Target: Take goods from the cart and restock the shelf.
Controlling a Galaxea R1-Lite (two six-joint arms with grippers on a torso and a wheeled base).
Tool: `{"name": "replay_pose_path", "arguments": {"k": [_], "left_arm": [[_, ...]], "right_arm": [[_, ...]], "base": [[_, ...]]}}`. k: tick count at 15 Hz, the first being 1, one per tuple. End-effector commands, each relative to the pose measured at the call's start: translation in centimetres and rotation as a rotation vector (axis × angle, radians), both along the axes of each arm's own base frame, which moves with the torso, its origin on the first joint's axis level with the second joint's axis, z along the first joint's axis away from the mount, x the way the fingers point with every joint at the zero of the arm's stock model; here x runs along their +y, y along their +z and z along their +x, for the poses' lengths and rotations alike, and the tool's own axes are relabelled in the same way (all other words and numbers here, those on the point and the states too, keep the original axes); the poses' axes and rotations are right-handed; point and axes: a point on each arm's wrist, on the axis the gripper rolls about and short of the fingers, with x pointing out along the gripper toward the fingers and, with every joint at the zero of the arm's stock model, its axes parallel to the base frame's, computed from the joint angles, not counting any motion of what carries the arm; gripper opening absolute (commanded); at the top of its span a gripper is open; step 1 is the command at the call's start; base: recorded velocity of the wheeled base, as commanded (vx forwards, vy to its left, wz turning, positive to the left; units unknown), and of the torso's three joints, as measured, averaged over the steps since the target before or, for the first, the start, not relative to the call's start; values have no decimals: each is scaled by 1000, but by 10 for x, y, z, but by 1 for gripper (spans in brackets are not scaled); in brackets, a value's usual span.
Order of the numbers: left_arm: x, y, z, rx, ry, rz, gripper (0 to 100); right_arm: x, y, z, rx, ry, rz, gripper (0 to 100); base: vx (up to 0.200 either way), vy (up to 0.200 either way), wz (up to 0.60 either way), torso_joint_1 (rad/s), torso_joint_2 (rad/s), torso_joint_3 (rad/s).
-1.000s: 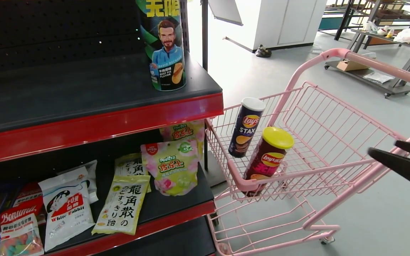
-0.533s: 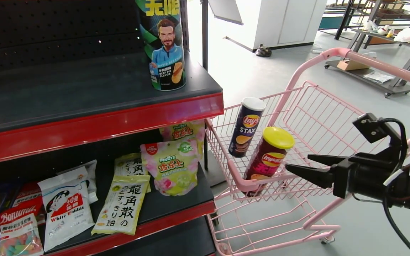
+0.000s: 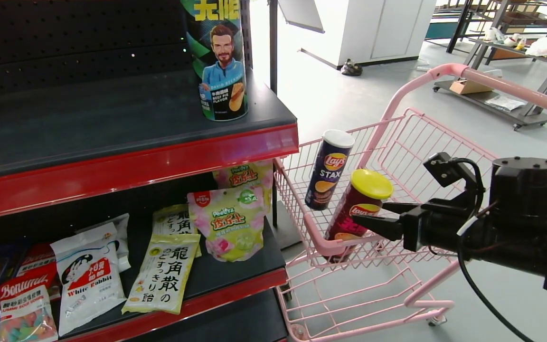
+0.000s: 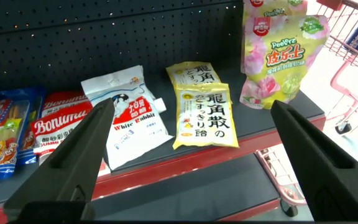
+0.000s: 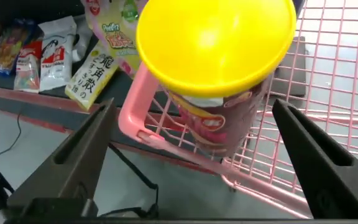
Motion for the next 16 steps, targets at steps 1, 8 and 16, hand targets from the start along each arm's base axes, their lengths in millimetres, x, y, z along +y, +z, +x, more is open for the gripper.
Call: {"name": "replay_pose_path", "arguments": {"k": [1,8,16], "left_arm": [[0,0,0,2,1,1,100],[0,0,0,0,1,2,100],[0,0,0,0,1,2,100]], "right_arm": [[8,-13,21,26,2,-8,100],[22,-42,60,4,2,2,100],[24,-34,62,-74,-2,39,0]], "base": [[0,0,0,0,0,0],[0,0,0,0,0,0],[0,0,0,0,0,0]]}}
